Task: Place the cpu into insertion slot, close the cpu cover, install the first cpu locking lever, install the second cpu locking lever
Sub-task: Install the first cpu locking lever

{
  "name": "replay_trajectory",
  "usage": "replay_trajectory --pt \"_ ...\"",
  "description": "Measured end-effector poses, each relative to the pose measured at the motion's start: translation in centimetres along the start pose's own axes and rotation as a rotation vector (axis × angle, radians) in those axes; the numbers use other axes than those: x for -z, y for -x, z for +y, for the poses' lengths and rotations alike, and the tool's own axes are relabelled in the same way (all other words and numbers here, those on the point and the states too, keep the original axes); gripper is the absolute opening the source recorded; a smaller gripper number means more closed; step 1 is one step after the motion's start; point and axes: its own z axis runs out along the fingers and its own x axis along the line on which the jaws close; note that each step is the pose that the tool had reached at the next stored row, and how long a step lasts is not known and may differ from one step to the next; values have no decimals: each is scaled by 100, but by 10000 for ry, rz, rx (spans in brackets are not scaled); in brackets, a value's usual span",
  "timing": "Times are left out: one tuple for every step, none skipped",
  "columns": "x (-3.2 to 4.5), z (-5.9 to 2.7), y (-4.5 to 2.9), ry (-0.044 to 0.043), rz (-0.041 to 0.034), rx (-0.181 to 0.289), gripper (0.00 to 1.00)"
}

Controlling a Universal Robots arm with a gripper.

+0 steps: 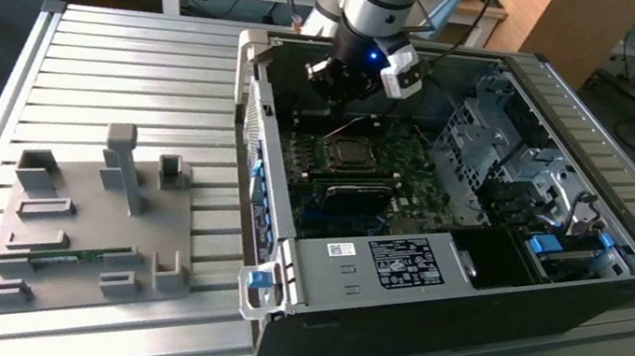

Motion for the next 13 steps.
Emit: replay_trajectory --pt "-7 -2 18 1 4 0 11" --pt "-14 -4 36 2 6 0 11" --pt "-22 -6 53 3 9 0 11" --pt "-29 -8 68 2 15 -1 11" --pt "-39 -10 79 1 18 -3 11" --pt "-51 -12 88 3 22 -5 11" --pt "-63 -14 97 3 26 -9 11" --pt "-76 -16 105 4 31 -13 11" --pt "-86 -18 112 5 36 -17 11" --pt "-96 -19 119 6 40 -20 11" --pt "-105 -19 128 7 43 -23 11" --pt "-111 -18 136 6 46 -26 11" --pt "-116 -17 145 6 46 -27 11"
